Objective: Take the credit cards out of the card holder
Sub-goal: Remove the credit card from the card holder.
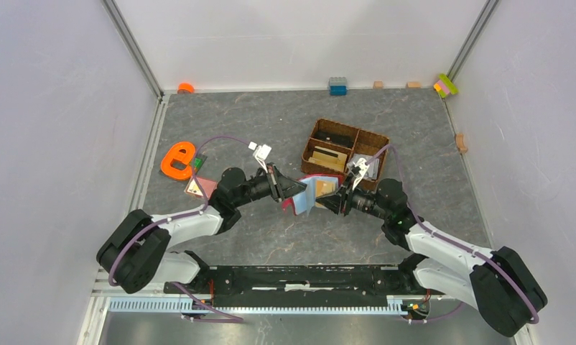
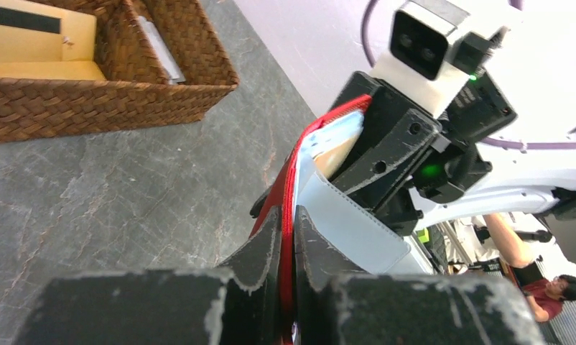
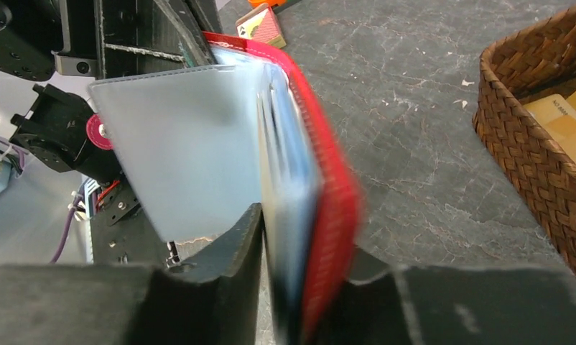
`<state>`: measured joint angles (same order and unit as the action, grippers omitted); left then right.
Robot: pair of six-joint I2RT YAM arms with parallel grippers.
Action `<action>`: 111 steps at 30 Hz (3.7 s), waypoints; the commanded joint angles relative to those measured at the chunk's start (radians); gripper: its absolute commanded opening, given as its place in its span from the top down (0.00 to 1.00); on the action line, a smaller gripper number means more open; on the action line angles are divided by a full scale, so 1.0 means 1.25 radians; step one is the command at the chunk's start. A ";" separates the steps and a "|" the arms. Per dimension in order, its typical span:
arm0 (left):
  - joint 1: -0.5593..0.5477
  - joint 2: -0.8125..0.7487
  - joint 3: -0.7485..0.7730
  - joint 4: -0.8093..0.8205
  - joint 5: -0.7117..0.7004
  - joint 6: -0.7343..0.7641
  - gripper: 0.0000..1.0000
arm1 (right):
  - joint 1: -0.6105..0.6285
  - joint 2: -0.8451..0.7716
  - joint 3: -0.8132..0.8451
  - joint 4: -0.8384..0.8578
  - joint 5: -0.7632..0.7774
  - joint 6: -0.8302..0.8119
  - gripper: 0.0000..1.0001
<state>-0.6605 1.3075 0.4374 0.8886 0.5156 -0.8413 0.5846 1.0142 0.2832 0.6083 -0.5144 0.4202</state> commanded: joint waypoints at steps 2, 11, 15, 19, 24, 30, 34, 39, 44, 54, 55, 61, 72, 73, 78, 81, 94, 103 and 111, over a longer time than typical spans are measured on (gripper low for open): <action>-0.014 0.013 0.069 -0.083 -0.088 0.002 0.75 | 0.004 0.027 0.050 -0.044 0.060 -0.009 0.86; -0.046 -0.002 0.097 -0.196 -0.160 0.054 0.04 | 0.003 0.055 0.069 -0.130 0.167 -0.016 0.98; -0.074 0.024 0.141 -0.274 -0.185 0.101 0.00 | 0.003 0.071 0.068 -0.103 0.120 -0.006 0.98; -0.081 0.061 0.166 -0.321 -0.202 0.111 0.00 | 0.003 0.071 0.068 -0.096 0.108 -0.005 0.95; -0.117 0.103 0.204 -0.341 -0.192 0.137 0.00 | 0.007 0.083 0.074 -0.079 0.093 0.011 0.93; -0.144 0.117 0.228 -0.377 -0.219 0.162 0.01 | 0.019 0.089 0.075 -0.072 0.106 0.015 1.00; -0.144 0.099 0.220 -0.378 -0.228 0.166 0.00 | 0.027 0.092 0.083 -0.086 0.117 0.005 1.00; -0.143 0.094 0.231 -0.451 -0.308 0.175 0.09 | 0.034 0.093 0.085 -0.088 0.125 0.001 1.00; -0.120 0.093 0.230 -0.474 -0.318 0.176 0.45 | 0.035 0.078 0.086 -0.104 0.141 -0.010 1.00; 0.023 0.027 0.129 -0.392 -0.232 0.052 0.25 | 0.031 0.033 0.078 -0.159 0.252 -0.021 1.00; 0.028 0.020 0.124 -0.386 -0.226 0.050 0.19 | 0.029 0.032 0.078 -0.159 0.251 -0.020 1.00; 0.065 0.004 0.085 -0.327 -0.194 0.019 0.00 | 0.021 0.026 0.074 -0.135 0.200 -0.014 1.00; 0.065 0.026 0.010 -0.057 -0.077 -0.008 0.00 | 0.005 0.030 0.059 -0.060 0.070 0.049 1.00; 0.067 0.009 -0.001 -0.057 -0.101 -0.008 0.00 | 0.003 0.025 0.057 -0.060 0.069 0.052 1.00; 0.080 -0.167 -0.078 -0.072 -0.196 0.034 0.00 | -0.007 0.007 0.058 -0.088 0.084 0.052 1.00; 0.064 -0.235 -0.073 -0.074 -0.153 0.090 0.00 | -0.011 0.007 0.058 -0.082 0.066 0.057 1.00; -0.007 -0.127 0.041 -0.272 -0.248 0.184 0.00 | -0.014 -0.017 0.045 -0.033 0.004 0.080 1.00; 0.007 -0.060 0.075 -0.276 -0.178 0.185 0.00 | -0.023 -0.010 0.042 -0.016 -0.023 0.088 1.00; 0.081 -0.046 0.046 -0.206 -0.126 0.154 0.00 | -0.036 -0.011 0.038 -0.007 -0.036 0.087 1.00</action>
<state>-0.5957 1.2747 0.5083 0.5434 0.3046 -0.6506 0.5484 1.0134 0.3302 0.5198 -0.5247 0.5240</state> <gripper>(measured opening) 0.996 0.179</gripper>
